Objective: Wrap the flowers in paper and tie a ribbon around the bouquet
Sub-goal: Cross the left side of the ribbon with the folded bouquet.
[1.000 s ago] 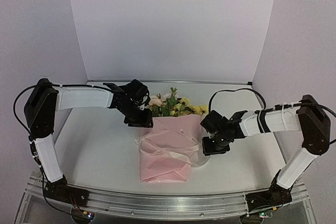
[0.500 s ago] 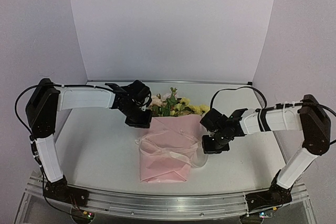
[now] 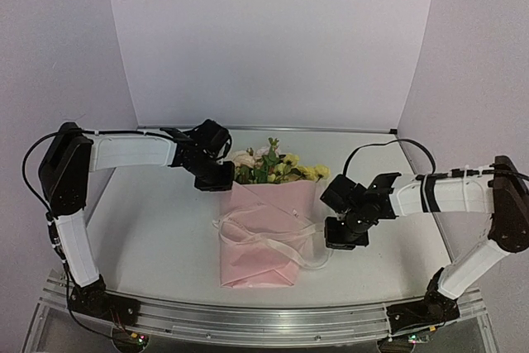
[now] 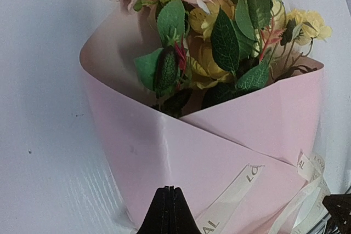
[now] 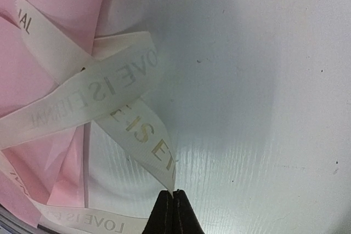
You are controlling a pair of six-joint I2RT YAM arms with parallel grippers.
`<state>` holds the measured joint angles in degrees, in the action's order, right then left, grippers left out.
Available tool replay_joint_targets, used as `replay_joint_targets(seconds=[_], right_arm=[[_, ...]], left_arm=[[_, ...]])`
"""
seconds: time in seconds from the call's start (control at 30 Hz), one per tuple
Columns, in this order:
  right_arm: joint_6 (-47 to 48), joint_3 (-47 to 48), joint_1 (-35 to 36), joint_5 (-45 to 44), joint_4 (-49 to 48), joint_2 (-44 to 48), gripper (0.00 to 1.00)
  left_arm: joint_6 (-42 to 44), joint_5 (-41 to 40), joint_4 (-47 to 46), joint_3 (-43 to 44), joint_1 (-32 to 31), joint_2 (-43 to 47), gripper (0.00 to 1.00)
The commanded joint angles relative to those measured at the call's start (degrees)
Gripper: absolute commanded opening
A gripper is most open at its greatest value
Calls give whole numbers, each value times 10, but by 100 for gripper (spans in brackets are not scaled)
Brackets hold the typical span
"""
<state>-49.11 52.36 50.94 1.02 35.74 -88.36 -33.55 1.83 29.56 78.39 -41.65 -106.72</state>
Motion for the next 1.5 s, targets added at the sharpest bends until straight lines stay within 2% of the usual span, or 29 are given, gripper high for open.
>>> replay_joint_targets(seconds=[0.0, 0.13, 0.4, 0.5, 0.6, 0.83, 0.97, 1.13, 1.3, 1.47], right_arm=[[-61, -21, 15, -32, 28, 29, 0], [-108, -39, 24, -60, 37, 57, 0], [-184, -43, 39, -115, 49, 99, 0], [-206, -41, 47, -134, 58, 111, 0], [-229, -42, 53, -157, 70, 126, 0], [-266, -36, 70, -197, 84, 153, 0], [-281, -27, 76, -225, 103, 165, 0], [-280, -13, 81, -257, 111, 181, 0], [-247, 27, 82, -271, 115, 153, 0], [-228, 42, 80, -284, 120, 122, 0]], left_arm=[[-11, 2, -28, -2, 15, 36, 0], [0, 23, -36, -17, 17, 47, 3], [12, 67, -31, -63, -1, 84, 39], [9, 64, -27, -82, -14, 90, 47], [3, 63, -29, -97, -24, 95, 49], [-11, 68, -49, -126, -39, 115, 43], [-15, 62, -50, -132, -40, 115, 33], [-16, 54, -52, -134, -41, 116, 15], [-17, 51, -54, -136, -41, 117, 2], [-17, 55, -58, -148, -41, 141, 6]])
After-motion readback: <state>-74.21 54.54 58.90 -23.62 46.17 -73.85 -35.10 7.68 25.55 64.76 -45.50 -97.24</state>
